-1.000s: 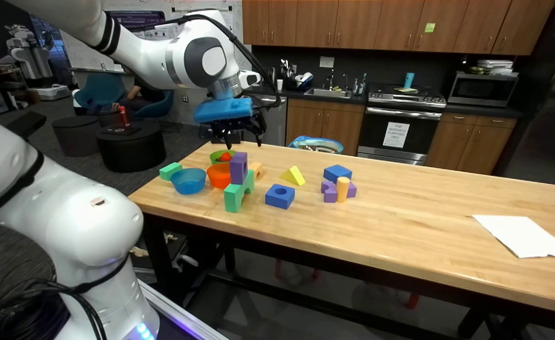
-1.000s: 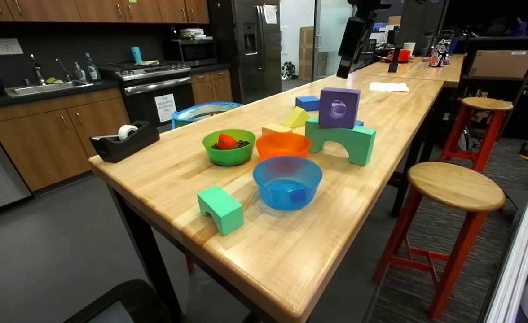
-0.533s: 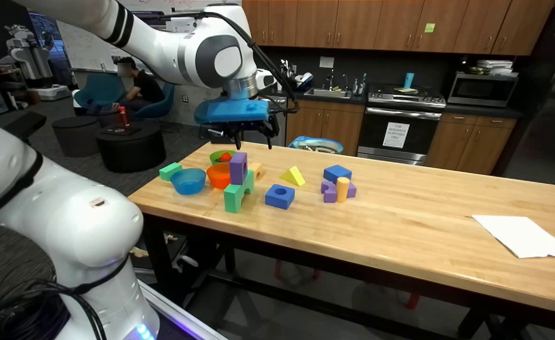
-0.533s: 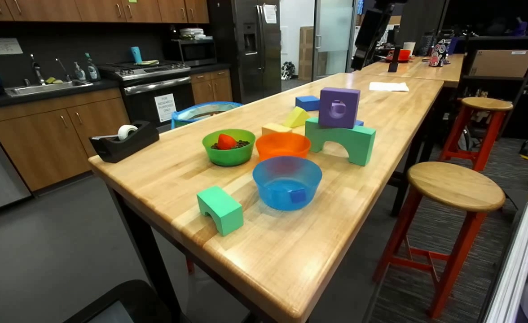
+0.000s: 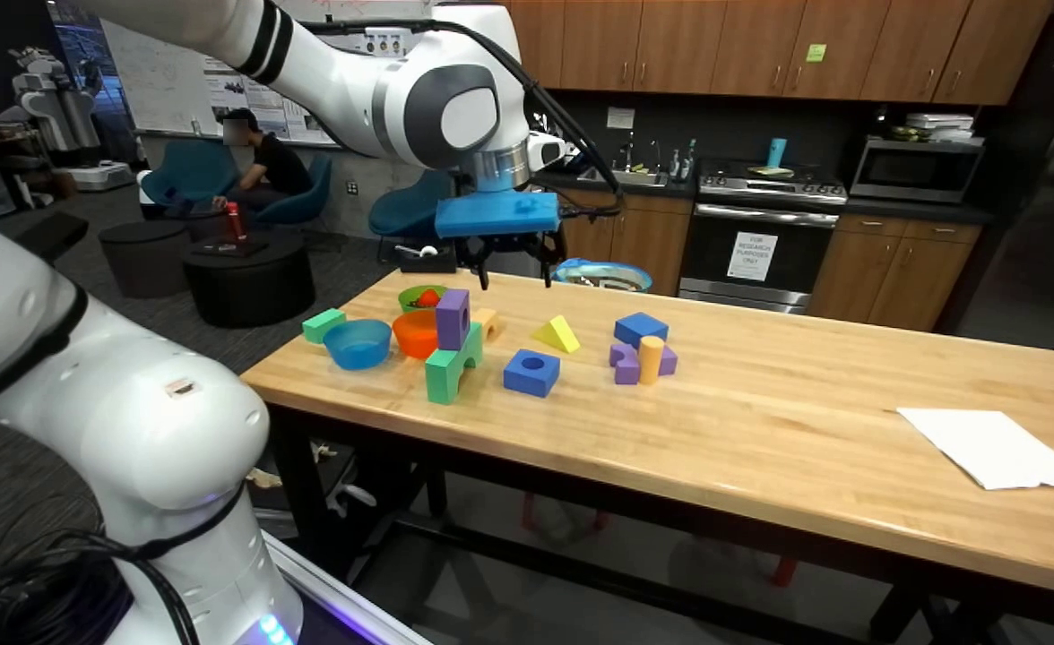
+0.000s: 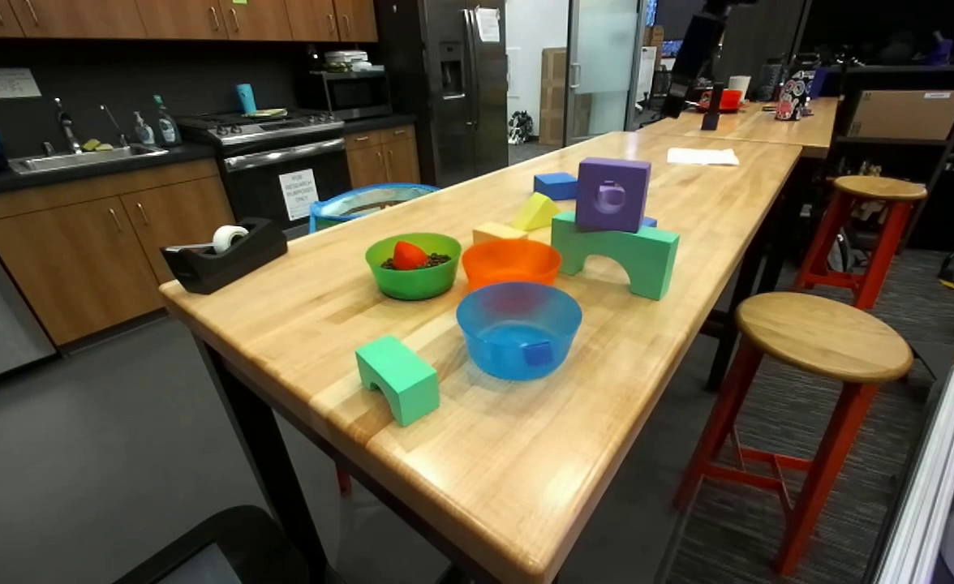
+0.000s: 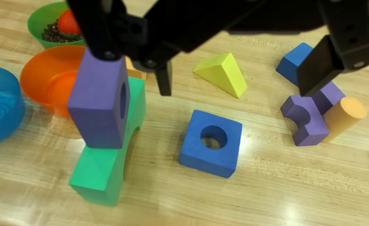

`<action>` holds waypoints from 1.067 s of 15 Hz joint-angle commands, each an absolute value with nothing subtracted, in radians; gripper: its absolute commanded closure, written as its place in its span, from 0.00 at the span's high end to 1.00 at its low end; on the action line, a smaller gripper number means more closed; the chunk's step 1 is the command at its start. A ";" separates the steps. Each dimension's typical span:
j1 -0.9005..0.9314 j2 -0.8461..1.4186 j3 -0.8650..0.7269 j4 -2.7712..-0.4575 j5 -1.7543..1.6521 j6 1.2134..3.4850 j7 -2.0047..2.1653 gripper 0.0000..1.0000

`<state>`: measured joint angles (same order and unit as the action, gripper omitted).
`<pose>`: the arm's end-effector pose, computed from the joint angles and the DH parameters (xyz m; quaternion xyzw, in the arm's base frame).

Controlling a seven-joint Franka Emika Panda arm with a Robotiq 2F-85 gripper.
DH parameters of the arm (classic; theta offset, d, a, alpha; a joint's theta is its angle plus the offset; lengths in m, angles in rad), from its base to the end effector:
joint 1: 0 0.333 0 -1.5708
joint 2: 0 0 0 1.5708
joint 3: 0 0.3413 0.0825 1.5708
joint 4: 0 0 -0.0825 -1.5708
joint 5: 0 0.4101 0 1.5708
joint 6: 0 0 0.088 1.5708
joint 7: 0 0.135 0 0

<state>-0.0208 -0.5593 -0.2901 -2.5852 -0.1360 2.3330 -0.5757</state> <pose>0.3995 -0.1335 0.4480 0.9727 0.1792 0.1412 0.0416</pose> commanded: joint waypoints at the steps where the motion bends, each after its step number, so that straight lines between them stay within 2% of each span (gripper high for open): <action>1: -0.048 -0.485 -0.328 -2.510 -0.153 2.330 -0.672 1.00; 9: -0.086 -0.321 -0.390 -2.350 -0.130 2.322 -0.937 1.00; 16: -0.103 -0.190 -0.375 -2.268 -0.049 2.308 -1.104 1.00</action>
<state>-0.0881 -0.2508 -0.3906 -2.3207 -0.0910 2.3312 -1.0376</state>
